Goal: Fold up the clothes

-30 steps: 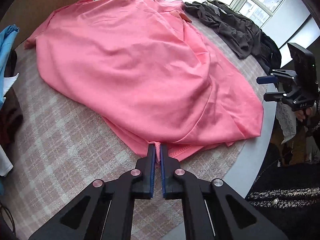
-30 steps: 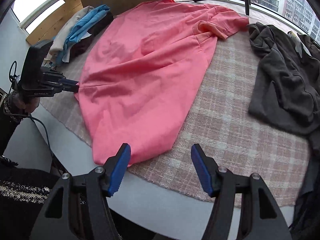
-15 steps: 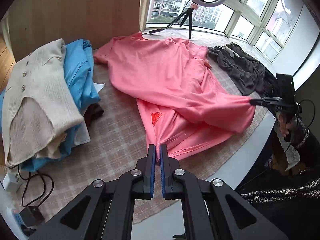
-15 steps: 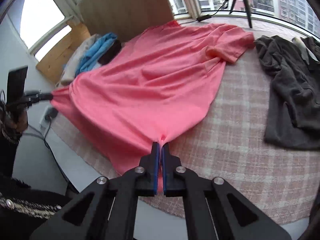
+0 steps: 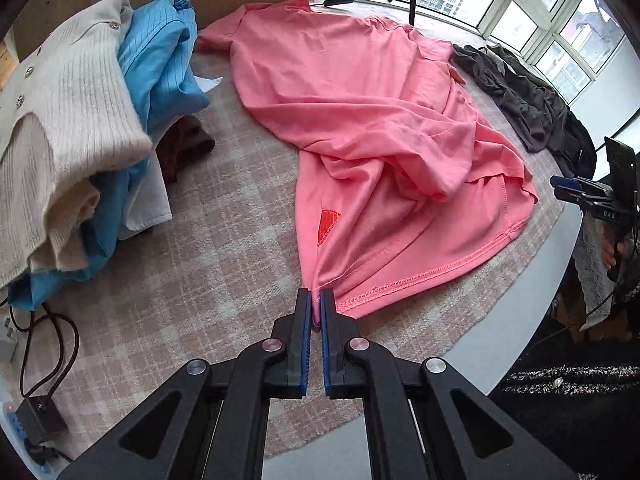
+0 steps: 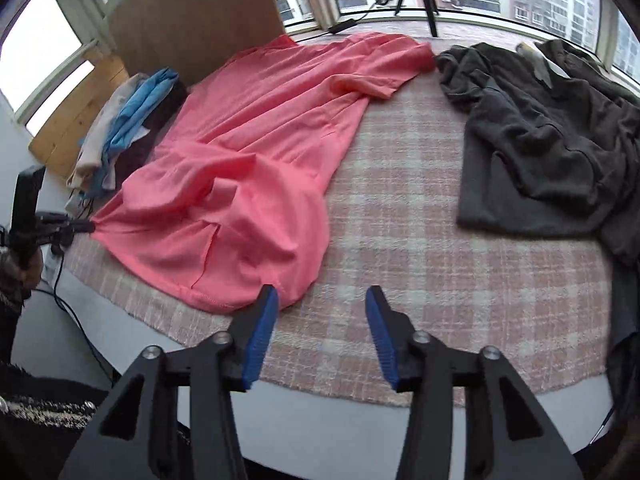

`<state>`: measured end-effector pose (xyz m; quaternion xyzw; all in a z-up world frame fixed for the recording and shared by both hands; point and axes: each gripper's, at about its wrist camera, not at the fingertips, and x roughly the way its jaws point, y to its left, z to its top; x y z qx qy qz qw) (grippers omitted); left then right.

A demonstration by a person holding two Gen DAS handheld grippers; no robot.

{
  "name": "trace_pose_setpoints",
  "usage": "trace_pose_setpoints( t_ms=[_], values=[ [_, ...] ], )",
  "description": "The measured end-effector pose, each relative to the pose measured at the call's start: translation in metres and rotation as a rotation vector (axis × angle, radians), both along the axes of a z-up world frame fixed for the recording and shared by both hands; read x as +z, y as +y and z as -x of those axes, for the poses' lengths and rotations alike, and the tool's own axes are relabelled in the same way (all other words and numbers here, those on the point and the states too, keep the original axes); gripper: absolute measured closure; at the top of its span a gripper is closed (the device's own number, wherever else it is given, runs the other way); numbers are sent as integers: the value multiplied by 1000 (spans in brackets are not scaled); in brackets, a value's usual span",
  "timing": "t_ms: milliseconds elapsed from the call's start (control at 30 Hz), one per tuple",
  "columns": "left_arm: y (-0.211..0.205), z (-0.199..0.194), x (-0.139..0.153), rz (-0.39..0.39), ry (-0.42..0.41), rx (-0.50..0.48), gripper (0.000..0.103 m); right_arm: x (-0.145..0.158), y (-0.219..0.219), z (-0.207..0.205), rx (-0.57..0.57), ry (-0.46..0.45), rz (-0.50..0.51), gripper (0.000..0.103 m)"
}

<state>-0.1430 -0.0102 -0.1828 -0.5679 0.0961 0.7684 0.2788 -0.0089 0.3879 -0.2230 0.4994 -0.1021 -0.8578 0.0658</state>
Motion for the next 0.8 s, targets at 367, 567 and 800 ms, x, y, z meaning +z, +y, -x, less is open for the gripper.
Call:
trace_pose_setpoints(
  t_ms=[367, 567, 800],
  values=[
    [-12, -8, 27, -85, 21, 40, 99, -5, -7, 26, 22, 31, -18, 100],
    [-26, -38, 28, -71, 31, 41, 103, 98, 31, -21, -111, 190, 10, 100],
    [24, -66, 1, -7, 139, -159, 80, 59, 17, 4, -66, 47, -56, 100]
  ],
)
